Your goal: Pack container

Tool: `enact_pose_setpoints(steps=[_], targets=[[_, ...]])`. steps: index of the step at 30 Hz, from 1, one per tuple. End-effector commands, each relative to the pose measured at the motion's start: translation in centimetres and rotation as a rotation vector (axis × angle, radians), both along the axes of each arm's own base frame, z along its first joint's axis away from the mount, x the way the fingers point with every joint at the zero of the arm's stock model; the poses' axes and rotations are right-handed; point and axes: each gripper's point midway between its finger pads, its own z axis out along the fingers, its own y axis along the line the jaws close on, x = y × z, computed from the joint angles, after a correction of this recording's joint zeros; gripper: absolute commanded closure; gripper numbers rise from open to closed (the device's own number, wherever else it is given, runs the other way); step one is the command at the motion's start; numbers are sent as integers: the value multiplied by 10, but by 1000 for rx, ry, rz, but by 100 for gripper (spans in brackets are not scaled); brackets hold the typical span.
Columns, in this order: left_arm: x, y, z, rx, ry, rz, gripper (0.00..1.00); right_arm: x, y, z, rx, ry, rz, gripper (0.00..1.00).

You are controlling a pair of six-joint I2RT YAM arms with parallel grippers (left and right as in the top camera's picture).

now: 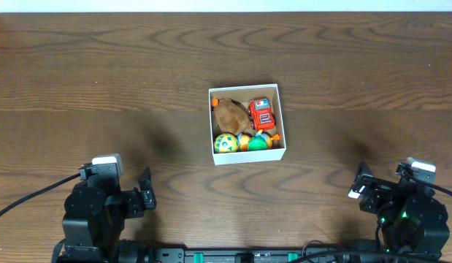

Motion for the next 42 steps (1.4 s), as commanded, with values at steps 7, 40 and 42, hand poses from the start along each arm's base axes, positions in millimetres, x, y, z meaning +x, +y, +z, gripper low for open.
enact_pose_setpoints(steps=[7,40,42], targets=[[0,4,-4,11,18,22,2,-12,2,-20,12,90,2,1],[0,4,-4,11,18,22,2,42,56,-45,-201,-321,397,1],[0,4,-4,11,18,22,2,51,56,-43,-215,-391,389,1]])
